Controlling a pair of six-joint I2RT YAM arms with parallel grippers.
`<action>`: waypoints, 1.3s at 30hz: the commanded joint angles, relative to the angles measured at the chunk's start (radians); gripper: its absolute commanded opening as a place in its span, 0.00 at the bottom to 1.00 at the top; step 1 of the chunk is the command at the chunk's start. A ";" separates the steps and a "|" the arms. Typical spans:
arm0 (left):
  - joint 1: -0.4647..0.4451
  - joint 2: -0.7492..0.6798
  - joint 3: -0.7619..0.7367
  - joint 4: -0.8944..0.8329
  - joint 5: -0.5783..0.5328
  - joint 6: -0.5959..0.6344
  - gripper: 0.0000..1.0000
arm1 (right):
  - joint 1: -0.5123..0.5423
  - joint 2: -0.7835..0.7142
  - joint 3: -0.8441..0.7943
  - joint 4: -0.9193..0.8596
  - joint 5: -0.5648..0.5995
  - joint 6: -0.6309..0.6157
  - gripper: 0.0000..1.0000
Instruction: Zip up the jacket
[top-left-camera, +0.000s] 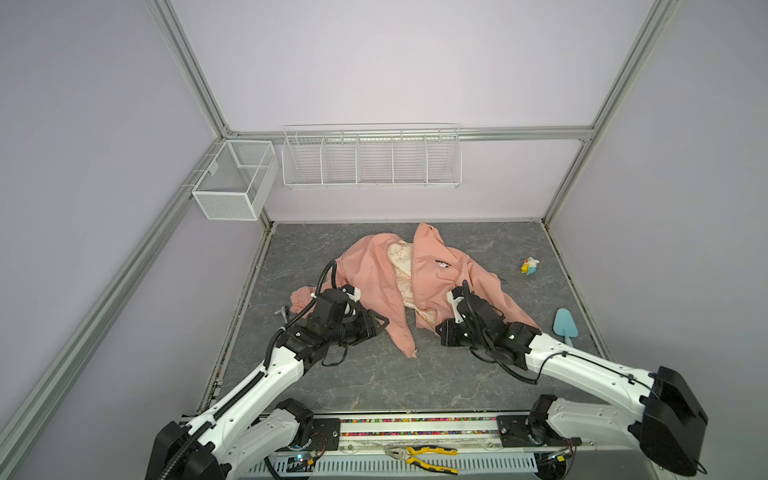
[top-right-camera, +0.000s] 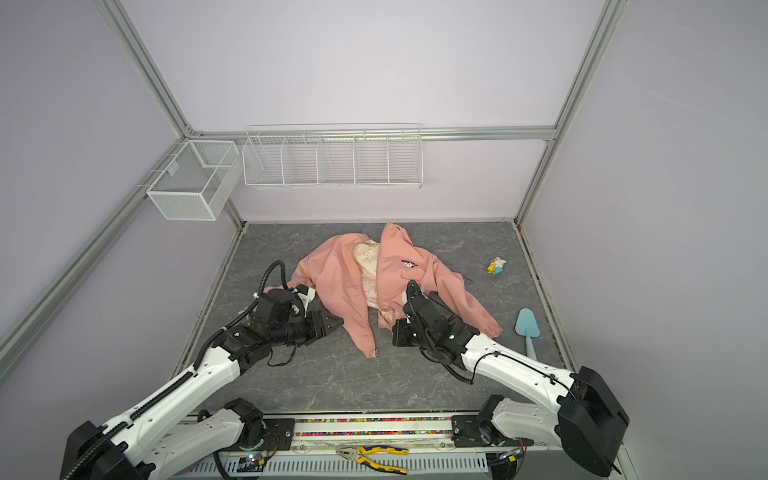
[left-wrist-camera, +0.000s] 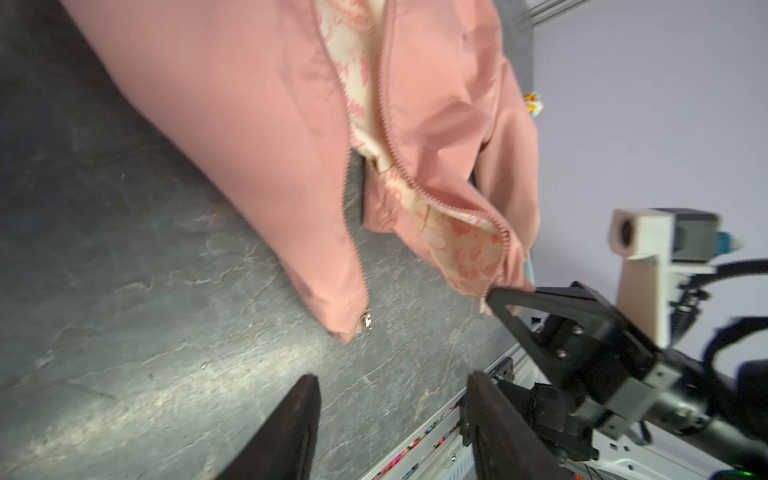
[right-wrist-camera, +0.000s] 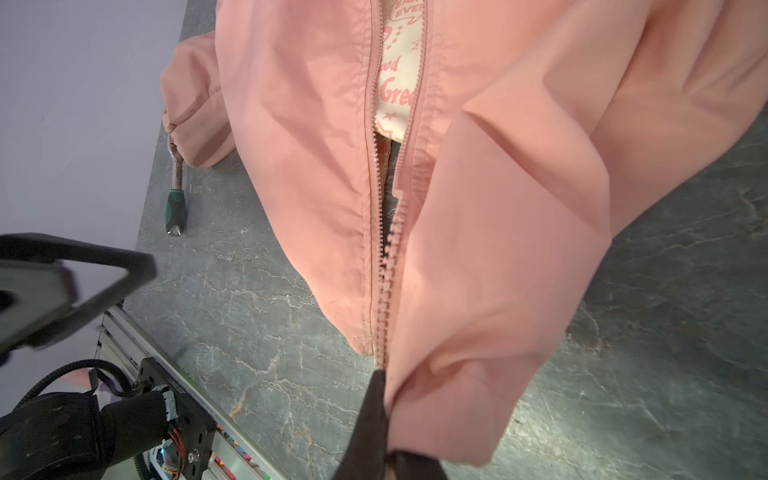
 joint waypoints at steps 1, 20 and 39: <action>0.004 0.008 -0.029 -0.010 0.011 -0.016 0.58 | -0.006 0.051 -0.021 0.057 -0.040 0.014 0.06; -0.143 0.306 -0.219 0.518 0.060 -0.302 0.69 | -0.004 0.289 -0.048 0.224 -0.140 0.068 0.06; -0.168 0.481 -0.209 0.633 0.038 -0.292 0.62 | 0.042 0.428 -0.060 0.337 -0.152 0.116 0.06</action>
